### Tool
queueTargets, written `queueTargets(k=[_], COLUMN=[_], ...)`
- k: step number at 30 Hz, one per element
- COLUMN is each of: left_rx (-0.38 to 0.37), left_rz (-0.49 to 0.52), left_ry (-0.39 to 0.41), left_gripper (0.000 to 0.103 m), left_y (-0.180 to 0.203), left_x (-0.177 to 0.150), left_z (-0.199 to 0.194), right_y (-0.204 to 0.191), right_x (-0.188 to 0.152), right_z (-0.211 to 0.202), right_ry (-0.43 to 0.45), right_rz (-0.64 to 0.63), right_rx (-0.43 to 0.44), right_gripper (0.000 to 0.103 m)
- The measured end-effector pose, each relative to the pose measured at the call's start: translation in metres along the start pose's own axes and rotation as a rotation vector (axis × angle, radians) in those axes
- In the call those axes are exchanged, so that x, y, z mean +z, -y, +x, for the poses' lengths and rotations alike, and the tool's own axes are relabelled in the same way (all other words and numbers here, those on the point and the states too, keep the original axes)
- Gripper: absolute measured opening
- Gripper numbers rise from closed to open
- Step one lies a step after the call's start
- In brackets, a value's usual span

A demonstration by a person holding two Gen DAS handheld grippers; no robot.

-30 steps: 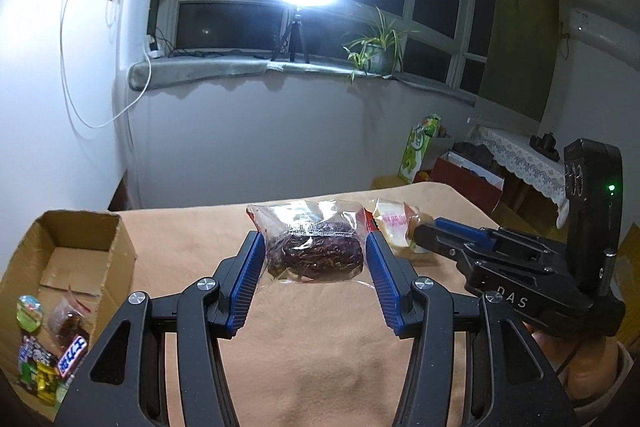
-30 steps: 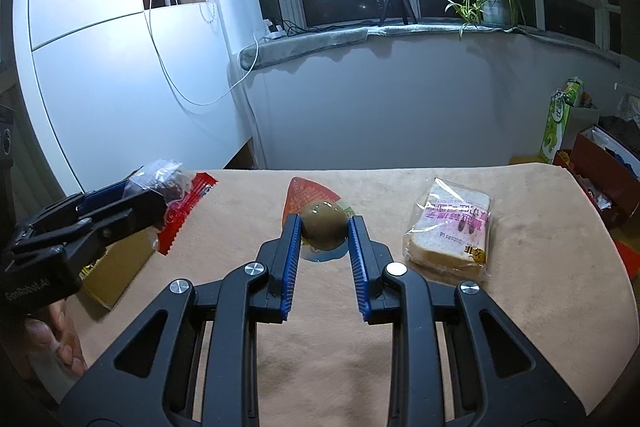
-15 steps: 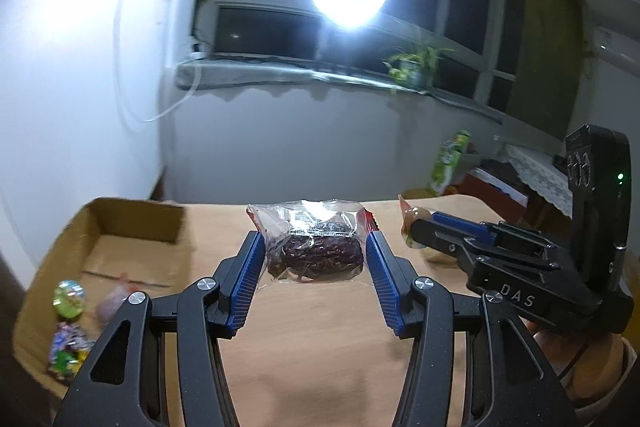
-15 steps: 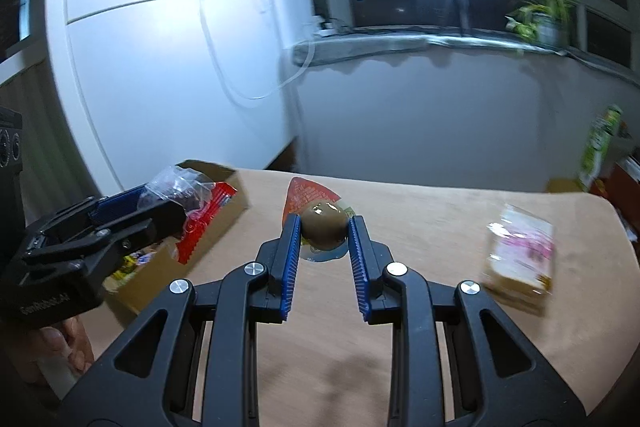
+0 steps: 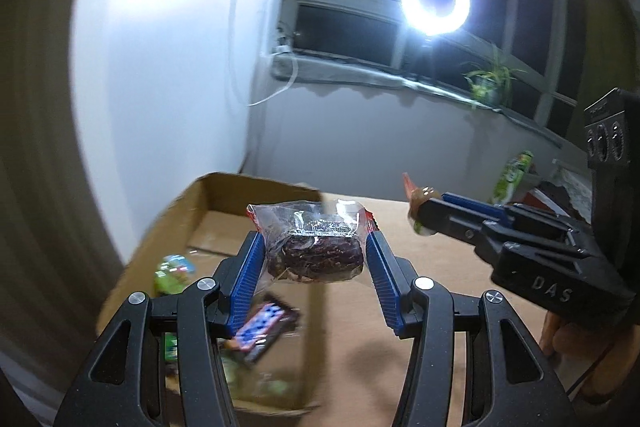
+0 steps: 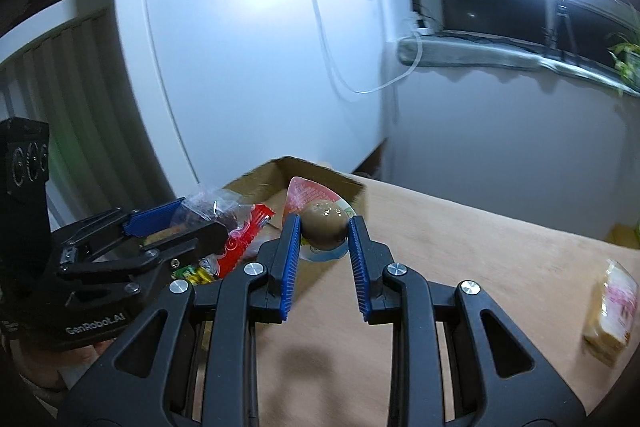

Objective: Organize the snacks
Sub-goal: 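Carry the pastry packet and fruit dish to the cardboard box and open both tools to drop them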

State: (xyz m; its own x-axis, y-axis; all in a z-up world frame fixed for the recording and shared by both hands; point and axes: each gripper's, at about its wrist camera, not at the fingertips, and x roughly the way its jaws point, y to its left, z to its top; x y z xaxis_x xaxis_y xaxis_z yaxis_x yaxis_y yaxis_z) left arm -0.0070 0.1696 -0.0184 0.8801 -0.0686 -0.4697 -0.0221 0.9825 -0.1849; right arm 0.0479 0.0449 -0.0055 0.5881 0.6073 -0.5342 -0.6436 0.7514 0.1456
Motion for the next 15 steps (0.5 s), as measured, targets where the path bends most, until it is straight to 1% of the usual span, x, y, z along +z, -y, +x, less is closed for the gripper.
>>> queueTargets(k=[3, 10, 13, 14, 15], left_rx=[0.035, 0.092, 0.098, 0.094, 0.092], left_rz=[-0.019, -0.042, -0.056, -0.058, -0.053], left_ry=[-0.008, -0.034, -0.063, -0.077, -0.095], left_gripper=[0.052, 0.052, 0.052, 0.054, 0.055], left_y=[-0.018, -0.045, -0.051, -0.052, -0.052], left_x=[0.0, -0.007, -0.013, -0.015, -0.017], left_z=[-0.001, 0.003, 0.008, 0.01, 0.012], right_y=[-0.009, -0.024, -0.031, -0.034, -0.037], right_x=[0.002, 0.005, 0.007, 0.007, 0.006], right_z=[0.014, 0.047, 0.062, 0.068, 0.076], right_ry=[-0.018, -0.053, -0.071, -0.086, -0.105], right_rz=[-0.011, -0.036, -0.055, -0.064, -0.074], right_rx=[0.022, 0.069, 0.099, 0.117, 0.13], right_gripper=[0.025, 0.026, 0.026, 0.027, 0.031])
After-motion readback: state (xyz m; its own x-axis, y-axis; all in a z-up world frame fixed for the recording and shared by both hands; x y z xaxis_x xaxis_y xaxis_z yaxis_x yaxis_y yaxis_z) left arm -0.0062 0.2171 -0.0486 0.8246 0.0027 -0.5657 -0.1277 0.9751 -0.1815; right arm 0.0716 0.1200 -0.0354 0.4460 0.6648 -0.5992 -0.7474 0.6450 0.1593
